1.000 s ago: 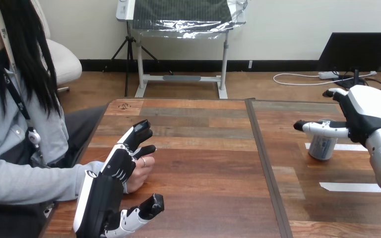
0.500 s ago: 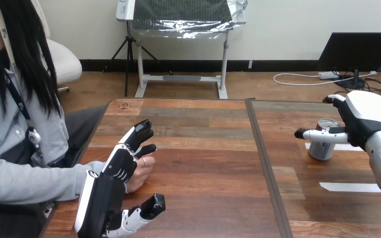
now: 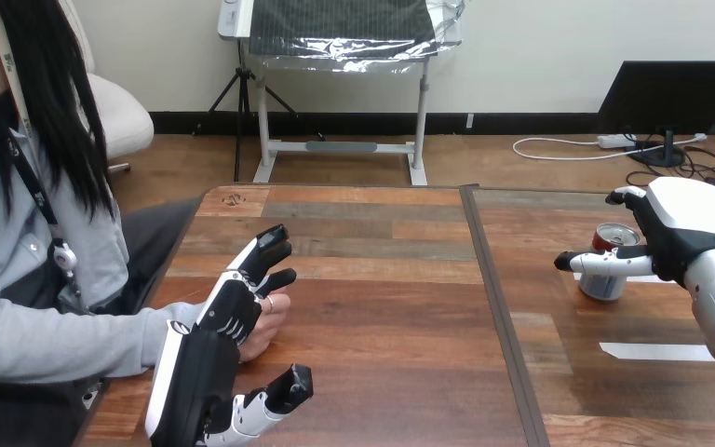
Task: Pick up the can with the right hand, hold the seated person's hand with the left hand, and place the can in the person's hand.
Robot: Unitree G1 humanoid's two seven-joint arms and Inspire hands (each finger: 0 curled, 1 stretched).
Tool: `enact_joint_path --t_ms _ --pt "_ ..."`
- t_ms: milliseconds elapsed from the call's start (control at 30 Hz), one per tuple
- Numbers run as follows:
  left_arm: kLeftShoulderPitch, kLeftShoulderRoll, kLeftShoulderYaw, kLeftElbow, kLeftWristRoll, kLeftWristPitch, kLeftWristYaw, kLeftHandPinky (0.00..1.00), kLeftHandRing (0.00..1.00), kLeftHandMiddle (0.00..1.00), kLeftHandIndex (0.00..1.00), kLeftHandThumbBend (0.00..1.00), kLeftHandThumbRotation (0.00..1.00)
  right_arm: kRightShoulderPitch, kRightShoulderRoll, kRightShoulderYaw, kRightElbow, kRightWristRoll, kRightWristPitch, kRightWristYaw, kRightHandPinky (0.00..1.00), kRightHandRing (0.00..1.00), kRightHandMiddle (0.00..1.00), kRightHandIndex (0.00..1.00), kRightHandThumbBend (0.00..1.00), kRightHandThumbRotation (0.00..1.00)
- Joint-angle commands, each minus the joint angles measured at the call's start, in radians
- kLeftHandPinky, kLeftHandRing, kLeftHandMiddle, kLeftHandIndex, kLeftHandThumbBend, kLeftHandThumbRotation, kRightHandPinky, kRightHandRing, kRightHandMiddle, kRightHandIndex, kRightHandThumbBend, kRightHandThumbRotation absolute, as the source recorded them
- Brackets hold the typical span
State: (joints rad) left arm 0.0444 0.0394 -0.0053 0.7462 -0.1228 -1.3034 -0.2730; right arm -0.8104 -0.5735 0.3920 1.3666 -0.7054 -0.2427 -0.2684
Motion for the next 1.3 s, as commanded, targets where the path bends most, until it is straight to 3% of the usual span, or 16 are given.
enact_joint_path --t_ms 0,700,1000,1267 --pt "-0.028 0.002 -0.01 -0.025 -0.008 -0.024 -0.002 0.82 0.9 0.91 0.87 1.0 0.68 -0.08 0.016 0.011 0.001 -0.005 0.002 -0.003 0.82 0.87 0.87 0.86 0.94 0.74" --pt "-0.017 -0.003 -0.017 -0.037 -0.006 -0.019 0.009 0.81 0.89 0.9 0.86 1.0 0.69 -0.062 0.025 0.029 0.005 -0.008 0.003 0.017 0.81 0.86 0.86 0.86 0.9 0.7" --pt "-0.015 -0.005 -0.016 -0.036 -0.002 -0.023 0.012 0.8 0.89 0.9 0.86 1.0 0.68 -0.053 0.027 0.042 0.007 -0.014 0.007 0.024 0.81 0.86 0.85 0.85 0.96 0.75" --pt "-0.015 -0.007 -0.014 -0.033 0.002 -0.026 0.014 0.81 0.89 0.91 0.87 1.0 0.69 -0.044 0.028 0.038 0.006 -0.006 -0.001 0.035 0.82 0.86 0.85 0.85 0.93 0.74"
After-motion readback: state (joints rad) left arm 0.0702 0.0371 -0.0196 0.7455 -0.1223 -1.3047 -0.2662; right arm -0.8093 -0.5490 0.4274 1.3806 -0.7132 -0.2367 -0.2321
